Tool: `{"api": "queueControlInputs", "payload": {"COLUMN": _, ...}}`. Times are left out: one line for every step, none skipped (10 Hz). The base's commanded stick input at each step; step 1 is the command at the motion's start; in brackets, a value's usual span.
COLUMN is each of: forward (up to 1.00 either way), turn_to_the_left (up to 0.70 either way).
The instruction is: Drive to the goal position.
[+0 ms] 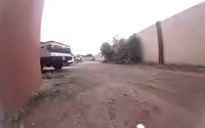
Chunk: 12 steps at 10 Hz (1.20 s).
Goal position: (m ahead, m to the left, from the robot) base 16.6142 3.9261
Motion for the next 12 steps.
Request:
{"api": "queueControlInputs", "payload": {"forward": 0.50, "turn_to_the_left": 0.00}}
{"api": "queueControlInputs", "payload": {"forward": 0.50, "turn_to_the_left": 0.00}}
{"api": "queueControlInputs", "payload": {"forward": 0.50, "turn_to_the_left": 0.00}}
{"api": "queueControlInputs", "payload": {"forward": 0.50, "turn_to_the_left": 0.00}}
{"api": "queueControlInputs", "payload": {"forward": 0.50, "turn_to_the_left": 0.00}}
{"api": "queueControlInputs", "payload": {"forward": 0.50, "turn_to_the_left": 0.00}}
{"api": "queueControlInputs", "payload": {"forward": 0.50, "turn_to_the_left": 0.00}}
{"api": "queueControlInputs", "payload": {"forward": 0.50, "turn_to_the_left": 0.00}}
{"api": "queueControlInputs", "payload": {"forward": 0.50, "turn_to_the_left": 0.00}}
{"api": "queueControlInputs", "payload": {"forward": 0.50, "turn_to_the_left": 0.00}}
{"api": "queueControlInputs", "payload": {"forward": 0.50, "turn_to_the_left": 0.00}}
{"api": "queueControlInputs", "payload": {"forward": 0.50, "turn_to_the_left": 0.00}}
